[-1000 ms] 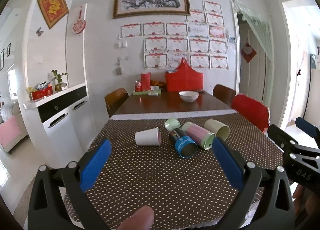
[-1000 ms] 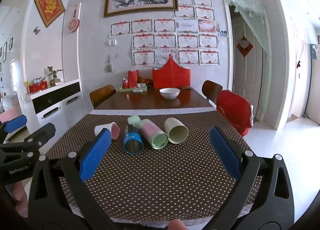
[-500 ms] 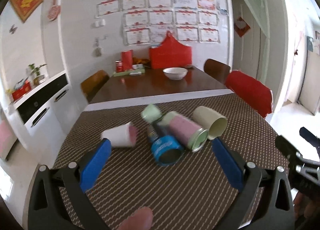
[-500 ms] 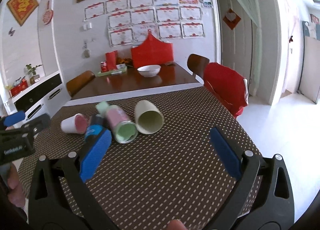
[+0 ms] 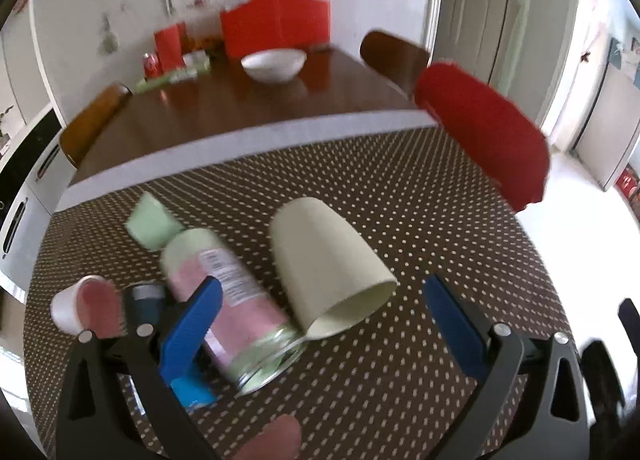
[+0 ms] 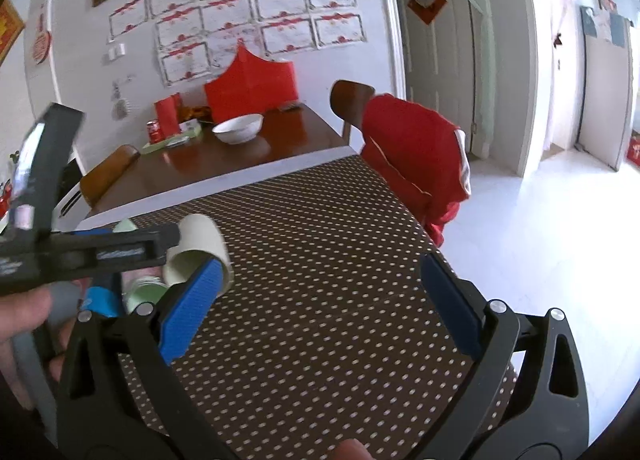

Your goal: Flip cup upside down

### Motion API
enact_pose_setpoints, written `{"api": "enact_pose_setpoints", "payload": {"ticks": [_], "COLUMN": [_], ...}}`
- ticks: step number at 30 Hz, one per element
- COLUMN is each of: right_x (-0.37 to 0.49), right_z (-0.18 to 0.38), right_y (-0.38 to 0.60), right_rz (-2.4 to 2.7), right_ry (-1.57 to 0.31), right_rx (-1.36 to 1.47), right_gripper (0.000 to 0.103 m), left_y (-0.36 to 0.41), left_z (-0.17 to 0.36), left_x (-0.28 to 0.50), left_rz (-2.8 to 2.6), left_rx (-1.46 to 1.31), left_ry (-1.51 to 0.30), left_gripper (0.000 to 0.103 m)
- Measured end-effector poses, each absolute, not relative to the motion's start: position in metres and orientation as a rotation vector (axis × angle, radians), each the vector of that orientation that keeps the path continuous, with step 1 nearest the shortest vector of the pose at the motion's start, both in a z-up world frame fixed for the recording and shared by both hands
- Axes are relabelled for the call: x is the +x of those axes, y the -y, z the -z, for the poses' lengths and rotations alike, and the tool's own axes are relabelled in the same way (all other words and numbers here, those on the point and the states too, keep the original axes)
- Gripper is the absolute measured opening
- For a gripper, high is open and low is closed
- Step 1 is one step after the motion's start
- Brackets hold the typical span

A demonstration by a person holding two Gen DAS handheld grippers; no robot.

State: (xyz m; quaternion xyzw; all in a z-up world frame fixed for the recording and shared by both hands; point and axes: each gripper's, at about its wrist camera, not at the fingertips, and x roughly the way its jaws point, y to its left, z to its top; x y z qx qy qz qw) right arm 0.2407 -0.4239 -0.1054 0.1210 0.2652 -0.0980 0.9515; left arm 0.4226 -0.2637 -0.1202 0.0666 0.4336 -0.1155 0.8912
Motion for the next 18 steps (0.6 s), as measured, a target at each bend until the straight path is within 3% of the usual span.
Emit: {"api": "enact_pose_setpoints", "payload": {"ticks": [9,12,18], "right_x": [0.257,0.26,0.269], "right_z": [0.12,0.123,0.123], "right_y": [0.442,0.443,0.442], "right_rz": [0.167,0.156,0.149], "right_ry": [-0.57,-0.578,-0.585], "right_rx": [0.272,0.276,0.283], "right_gripper": [0.097,0.097,0.097], "left_y": [0.276,0.279,0.279], "left_z": [0.173,0.181,0.18], "left_x": [0.471,0.476,0.478], "left_rz": [0.199,0.192,0.209], "left_rx": [0.035,0.041,0.061], "left_ry": [-1.097,-1.117,-1.102], "left_gripper": [0.099,0.088,0.086]}}
